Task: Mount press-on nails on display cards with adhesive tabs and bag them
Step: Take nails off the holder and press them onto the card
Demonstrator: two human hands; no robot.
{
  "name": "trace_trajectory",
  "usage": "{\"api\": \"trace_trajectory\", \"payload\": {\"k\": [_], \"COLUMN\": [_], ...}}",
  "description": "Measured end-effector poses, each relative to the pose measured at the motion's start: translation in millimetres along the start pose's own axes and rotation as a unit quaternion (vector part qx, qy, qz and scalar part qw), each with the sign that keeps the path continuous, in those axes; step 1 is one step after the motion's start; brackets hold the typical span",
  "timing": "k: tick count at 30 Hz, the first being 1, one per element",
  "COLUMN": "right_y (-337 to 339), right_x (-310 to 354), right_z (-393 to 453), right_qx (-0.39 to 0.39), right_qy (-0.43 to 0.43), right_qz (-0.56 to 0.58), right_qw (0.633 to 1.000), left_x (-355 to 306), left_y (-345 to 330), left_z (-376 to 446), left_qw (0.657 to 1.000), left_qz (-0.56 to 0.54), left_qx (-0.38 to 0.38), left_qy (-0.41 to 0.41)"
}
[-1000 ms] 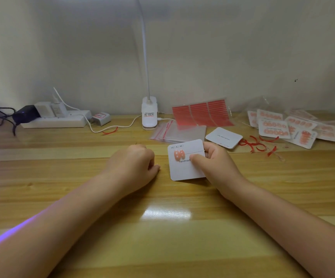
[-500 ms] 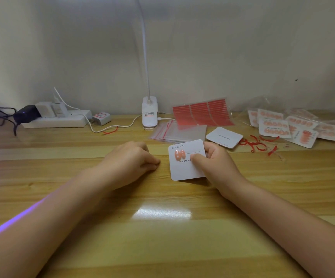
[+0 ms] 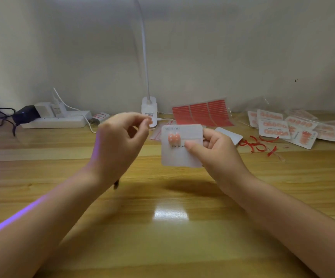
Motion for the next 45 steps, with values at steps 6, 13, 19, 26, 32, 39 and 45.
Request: {"api": "trace_trajectory", "payload": {"k": [6, 13, 19, 26, 32, 39, 45], "right_y": [-6, -18, -19, -19, -20, -19, -11], "right_x": [34, 46, 49, 49, 50, 49, 46], "right_z": [-11, -24, -25, -24, -24, -22, -16], "right_qx": [0.013, 0.063, 0.068, 0.063, 0.08, 0.079, 0.05], "right_qy": [0.035, 0.011, 0.011, 0.037, 0.046, 0.045, 0.03], "right_qz": [0.062, 0.115, 0.122, 0.077, 0.091, 0.099, 0.115], "right_qw": [0.997, 0.991, 0.99, 0.994, 0.992, 0.991, 0.992], "left_x": [-33, -54, -58, -59, -60, -62, -44], "left_y": [17, 20, 17, 13, 11, 8, 15], "left_z": [5, 3, 2, -2, -5, -5, 4], "left_qw": [0.993, 0.995, 0.993, 0.988, 0.986, 0.988, 0.999], "left_qz": [-0.109, -0.039, -0.031, -0.01, 0.011, 0.033, -0.034], "left_qx": [-0.042, -0.043, -0.025, -0.013, -0.014, -0.004, -0.036], "left_qy": [0.033, -0.077, -0.111, -0.151, -0.166, -0.149, -0.017]}}
Point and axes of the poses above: each hand's wrist, its own z-axis towards the middle knuckle, its own y-axis out of the back of the hand, x = y × z, the point moved 7 cm from there along z, towards the middle knuckle, and after that the axes turned 10 degrees about -x, right-handed, at the moved point
